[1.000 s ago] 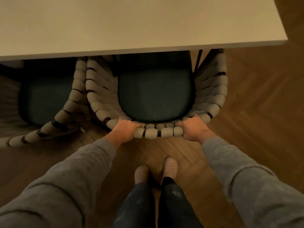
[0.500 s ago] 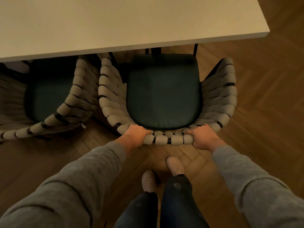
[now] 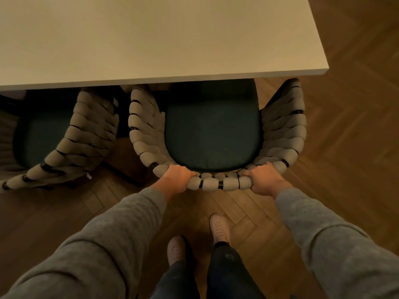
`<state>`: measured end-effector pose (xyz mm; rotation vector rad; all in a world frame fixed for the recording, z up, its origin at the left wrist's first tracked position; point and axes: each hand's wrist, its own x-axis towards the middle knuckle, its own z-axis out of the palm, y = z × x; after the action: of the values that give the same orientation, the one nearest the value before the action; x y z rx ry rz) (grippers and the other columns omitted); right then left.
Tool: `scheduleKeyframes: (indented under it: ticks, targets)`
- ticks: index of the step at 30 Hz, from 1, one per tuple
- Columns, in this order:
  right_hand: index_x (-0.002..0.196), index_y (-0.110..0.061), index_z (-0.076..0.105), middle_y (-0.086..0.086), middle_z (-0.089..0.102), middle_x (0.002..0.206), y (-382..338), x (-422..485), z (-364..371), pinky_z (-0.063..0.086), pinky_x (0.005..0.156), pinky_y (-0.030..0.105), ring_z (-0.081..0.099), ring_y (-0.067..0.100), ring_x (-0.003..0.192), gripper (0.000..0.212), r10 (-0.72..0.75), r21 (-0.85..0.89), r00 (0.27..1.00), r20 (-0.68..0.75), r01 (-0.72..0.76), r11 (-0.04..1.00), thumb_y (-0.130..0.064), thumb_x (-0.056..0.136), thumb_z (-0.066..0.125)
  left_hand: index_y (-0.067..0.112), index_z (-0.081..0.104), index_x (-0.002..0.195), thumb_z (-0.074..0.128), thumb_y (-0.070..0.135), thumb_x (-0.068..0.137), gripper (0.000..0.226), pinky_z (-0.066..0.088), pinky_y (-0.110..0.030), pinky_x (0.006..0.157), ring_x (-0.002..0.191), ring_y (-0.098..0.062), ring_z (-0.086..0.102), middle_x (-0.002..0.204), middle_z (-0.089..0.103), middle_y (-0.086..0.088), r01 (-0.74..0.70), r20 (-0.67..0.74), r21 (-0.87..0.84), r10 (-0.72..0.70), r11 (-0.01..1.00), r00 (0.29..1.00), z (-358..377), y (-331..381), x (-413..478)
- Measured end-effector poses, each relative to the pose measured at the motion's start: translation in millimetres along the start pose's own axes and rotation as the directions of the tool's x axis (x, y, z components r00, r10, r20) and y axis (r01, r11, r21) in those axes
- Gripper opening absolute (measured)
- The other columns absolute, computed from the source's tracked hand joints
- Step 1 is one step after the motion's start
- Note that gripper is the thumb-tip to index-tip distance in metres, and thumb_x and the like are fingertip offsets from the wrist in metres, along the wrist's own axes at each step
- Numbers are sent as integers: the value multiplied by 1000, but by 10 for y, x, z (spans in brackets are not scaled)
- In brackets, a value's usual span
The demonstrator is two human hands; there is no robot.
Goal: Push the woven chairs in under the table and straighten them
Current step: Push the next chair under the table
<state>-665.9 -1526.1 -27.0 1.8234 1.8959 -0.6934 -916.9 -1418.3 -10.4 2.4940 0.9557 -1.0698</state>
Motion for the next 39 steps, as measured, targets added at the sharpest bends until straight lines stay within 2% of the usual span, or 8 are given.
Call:
scheduleKeyframes:
  ticks: [10, 22, 26, 28, 30, 33, 35, 39]
  targets:
    - [123, -45, 51, -8, 60, 112, 491, 155, -206, 33, 95, 42, 57, 19, 109, 42, -22, -34, 999, 44, 23, 999, -28, 85, 50, 34, 36, 144, 54, 22, 95, 53, 42, -45, 104, 117, -21, 55, 130, 57, 1, 14, -18, -27, -15, 1000, 1000, -225, 205, 284]
    - [132, -42, 44, -8, 52, 129, 305, 172, -245, 30, 102, 48, 52, 18, 118, 51, 5, -70, 994, 111, 3, 998, -31, 84, 53, 32, 32, 145, 56, 20, 92, 59, 33, -51, 108, 127, -26, 48, 139, 50, -1, 12, 12, 9, -12, 1000, 1000, -122, 150, 259]
    - [134, -42, 43, -7, 51, 131, 191, 212, -285, 24, 109, 51, 48, 19, 123, 63, 53, -69, 975, 215, -39, 997, -50, 76, 66, 31, 37, 141, 58, 19, 91, 55, 35, -51, 107, 124, -25, 51, 135, 53, -1, 1, 3, -8, -1, 1000, 1000, -32, 112, 233]
    - [140, -41, 39, -6, 50, 136, 92, 263, -362, 24, 112, 48, 45, 21, 128, 85, 76, 57, 942, 327, -100, 993, -59, 66, 75, 29, 38, 141, 57, 20, 92, 54, 32, -53, 109, 125, -25, 50, 136, 53, -2, -25, -13, -7, 25, 1000, 1000, -17, 107, 243]
    - [145, -37, 35, -6, 47, 140, -185, 355, -418, 34, 110, 40, 44, 21, 129, 97, 3, 258, 926, 378, -109, 960, -59, 61, 80, 29, 34, 144, 57, 26, 92, 57, 23, -56, 113, 129, -25, 47, 139, 51, -2, -74, -56, -17, 73, 997, 996, 10, 58, 247]
    - [149, -34, 26, -2, 44, 143, -767, 513, -495, 38, 106, 41, 43, 23, 131, 103, -111, 356, 968, 225, 24, 934, -64, 63, 75, 29, 30, 147, 59, 42, 90, 65, 10, -56, 118, 139, -26, 34, 146, 43, -3, -162, -162, -58, 150, 985, 975, 39, -133, 127]
    - [152, -31, 16, 2, 36, 148, -1127, 639, -607, 37, 107, 42, 40, 25, 133, 105, -109, 399, 989, 101, 60, 915, -61, 69, 73, 26, 25, 150, 57, 47, 90, 71, 2, -49, 120, 147, -27, 14, 157, 26, -7, -184, -242, -65, 163, 981, 957, 112, -398, -39]
    - [154, -30, 6, 7, 24, 155, -1852, 995, -894, 31, 112, 46, 29, 28, 140, 109, -125, 374, 989, -83, 147, 916, -58, 72, 73, 25, 10, 154, 58, 41, 91, 80, -10, -39, 117, 148, -27, -9, 161, -3, -13, -140, -438, -18, 118, 990, 891, 449, -1251, -419]
